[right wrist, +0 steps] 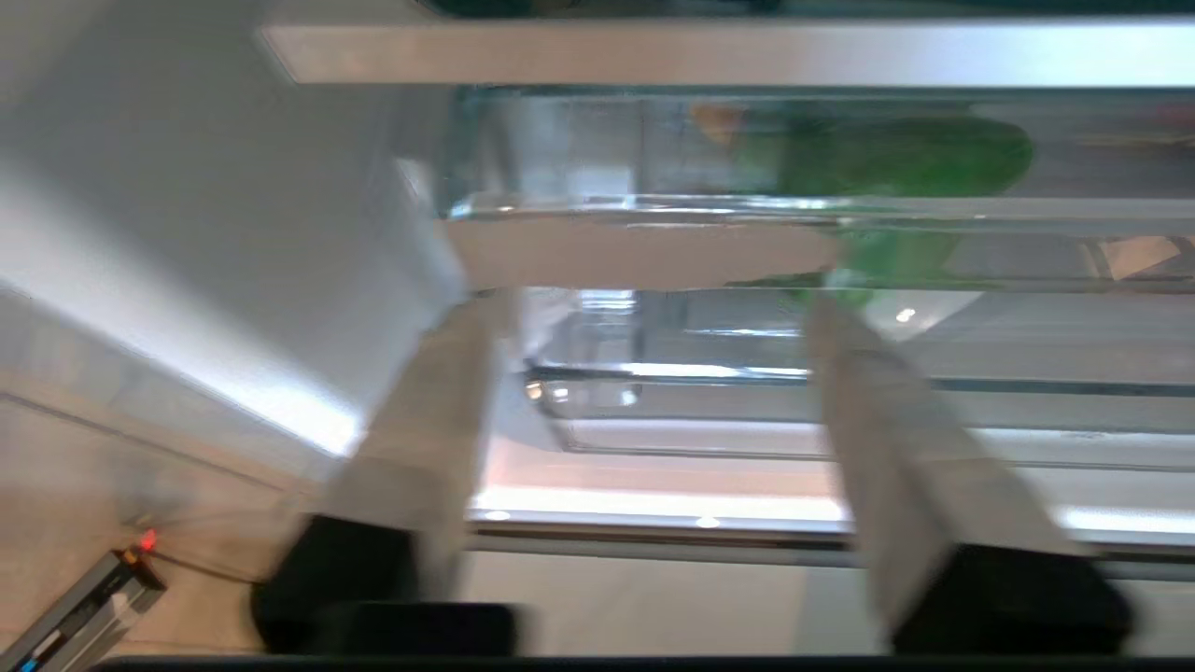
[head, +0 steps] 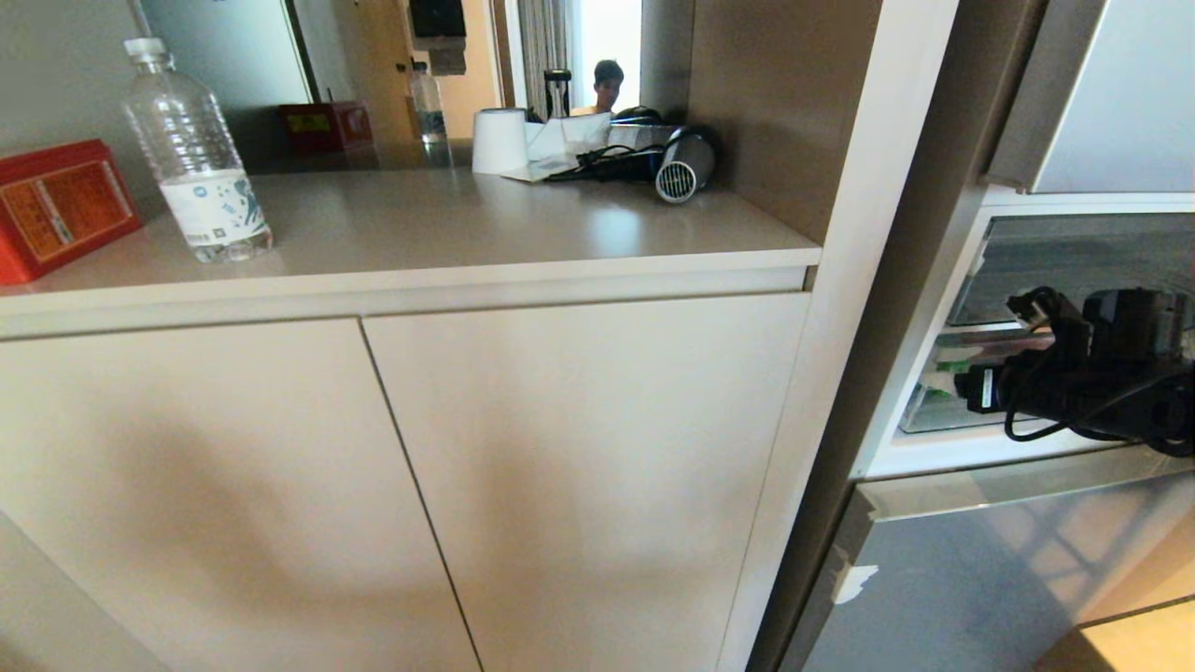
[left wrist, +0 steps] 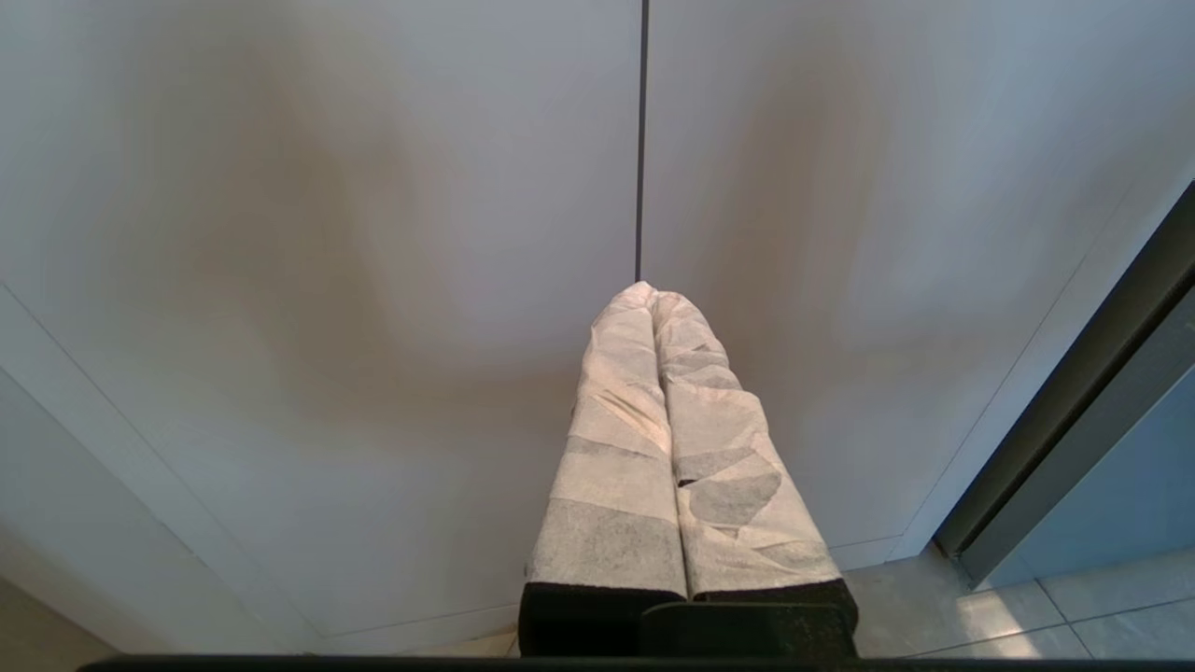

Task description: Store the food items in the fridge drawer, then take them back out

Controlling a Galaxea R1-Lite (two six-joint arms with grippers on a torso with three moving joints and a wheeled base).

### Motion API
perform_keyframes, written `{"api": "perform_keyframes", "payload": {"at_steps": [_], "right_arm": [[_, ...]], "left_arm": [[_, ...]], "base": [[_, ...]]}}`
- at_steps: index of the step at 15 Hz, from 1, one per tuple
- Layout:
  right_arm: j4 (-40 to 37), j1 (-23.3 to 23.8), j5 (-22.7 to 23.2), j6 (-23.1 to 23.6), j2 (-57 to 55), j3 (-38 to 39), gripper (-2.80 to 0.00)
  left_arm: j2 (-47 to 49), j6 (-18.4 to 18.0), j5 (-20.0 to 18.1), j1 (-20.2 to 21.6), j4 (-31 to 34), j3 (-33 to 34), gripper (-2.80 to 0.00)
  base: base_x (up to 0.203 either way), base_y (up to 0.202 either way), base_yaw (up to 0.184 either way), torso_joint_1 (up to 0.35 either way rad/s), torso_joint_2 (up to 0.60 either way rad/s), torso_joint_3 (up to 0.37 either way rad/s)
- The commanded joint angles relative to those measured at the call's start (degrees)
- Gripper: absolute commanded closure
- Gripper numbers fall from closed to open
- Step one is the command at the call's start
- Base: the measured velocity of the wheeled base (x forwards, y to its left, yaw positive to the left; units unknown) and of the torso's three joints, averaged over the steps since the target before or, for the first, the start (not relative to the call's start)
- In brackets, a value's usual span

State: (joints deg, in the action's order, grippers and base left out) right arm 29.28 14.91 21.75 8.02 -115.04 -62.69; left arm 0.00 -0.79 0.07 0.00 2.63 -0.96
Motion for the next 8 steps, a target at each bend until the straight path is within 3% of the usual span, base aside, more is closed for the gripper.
{"api": "perform_keyframes", "payload": {"at_steps": [1,8], "right_arm": [[0.16,-0.06,0.05,0.07,-0.09,0.42,0.00],[0.25,-2.96,0.14,-0.11,-0.09,1.16,0.00]], "left_arm": [[0.00,0.00,0.01,0.00,0.00,0.00,0.00],[0.09,0.00,0.01,0.00,0.00,0.00,0.00]], "base": [[0.000,0.000,0.000,0.000,0.00,0.000],[0.000,0.000,0.000,0.000,0.00,0.000]]}}
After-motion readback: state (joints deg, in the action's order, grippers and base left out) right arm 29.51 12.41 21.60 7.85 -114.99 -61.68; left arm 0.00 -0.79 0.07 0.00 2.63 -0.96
